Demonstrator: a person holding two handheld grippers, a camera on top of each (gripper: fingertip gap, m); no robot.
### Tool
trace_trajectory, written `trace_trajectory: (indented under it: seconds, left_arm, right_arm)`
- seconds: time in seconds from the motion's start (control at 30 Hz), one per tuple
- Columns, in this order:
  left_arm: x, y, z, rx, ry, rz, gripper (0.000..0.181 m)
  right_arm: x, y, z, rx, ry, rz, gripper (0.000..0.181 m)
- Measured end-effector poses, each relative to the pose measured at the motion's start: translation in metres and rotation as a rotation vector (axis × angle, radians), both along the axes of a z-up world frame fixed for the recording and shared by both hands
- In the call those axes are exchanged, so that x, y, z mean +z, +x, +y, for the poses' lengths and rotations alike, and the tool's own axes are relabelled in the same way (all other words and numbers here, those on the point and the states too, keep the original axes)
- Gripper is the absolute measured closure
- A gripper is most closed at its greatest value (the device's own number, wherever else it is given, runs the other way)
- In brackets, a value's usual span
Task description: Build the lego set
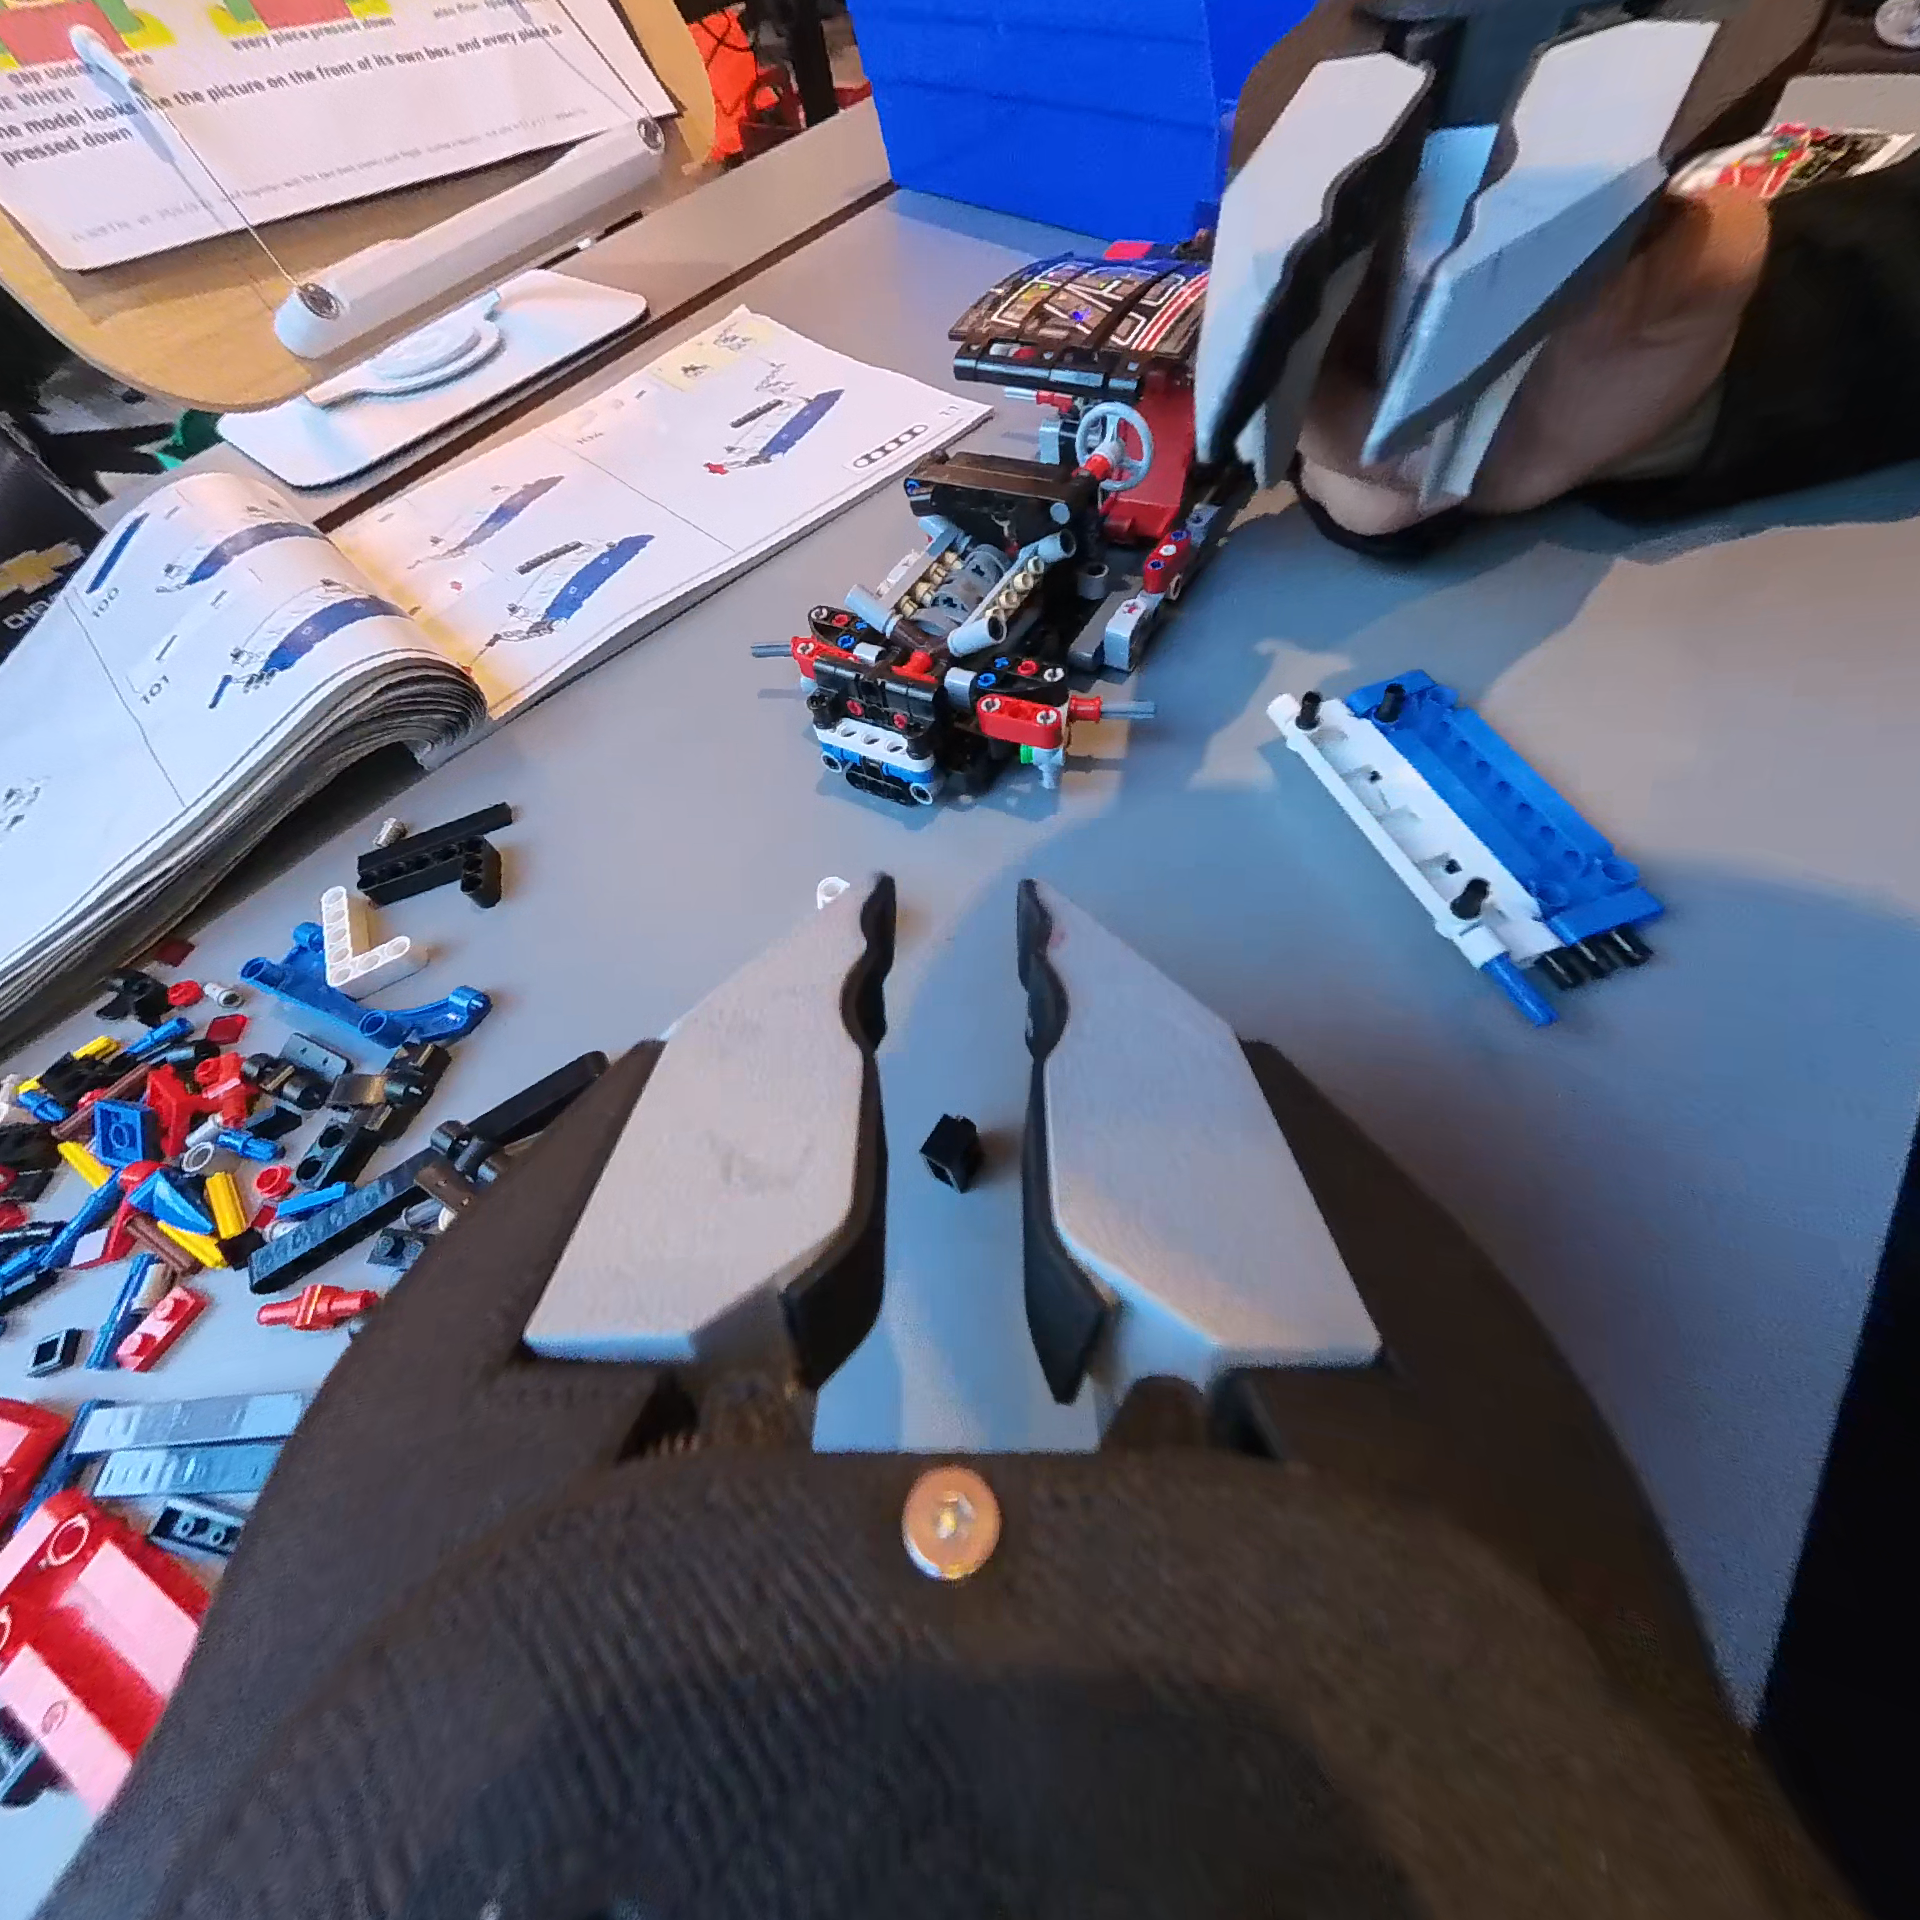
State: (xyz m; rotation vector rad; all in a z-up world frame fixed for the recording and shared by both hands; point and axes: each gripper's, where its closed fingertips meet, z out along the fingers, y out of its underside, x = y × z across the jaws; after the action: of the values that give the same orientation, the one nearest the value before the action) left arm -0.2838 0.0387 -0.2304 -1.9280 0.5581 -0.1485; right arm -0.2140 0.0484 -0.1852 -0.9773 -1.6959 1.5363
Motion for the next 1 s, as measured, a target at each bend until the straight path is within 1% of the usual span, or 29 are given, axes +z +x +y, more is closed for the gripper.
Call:
trace_trajectory:
  seconds: [0.27,0.47,0.77,1.0]
  left_arm:
    - [-0.004,-0.001,0.002,0.016,-0.011,0.033,0.161]
    - [-0.005,-0.004,0.003,0.036,-0.007,0.059,0.162]
    - [-0.002,-0.007,0.003,0.047,0.000,0.040,0.163]
    - [-0.003,-0.007,0.003,0.048,-0.001,0.048,0.163]
  right_arm:
    - [-0.001,0.003,-0.003,0.021,-0.020,-0.018,0.161]
    - [-0.009,0.002,-0.009,0.041,0.015,-0.053,0.160]
    - [-0.012,0.002,-0.009,0.038,0.047,-0.063,0.160]
    - [-0.013,0.002,-0.012,0.061,0.047,-0.071,0.161]
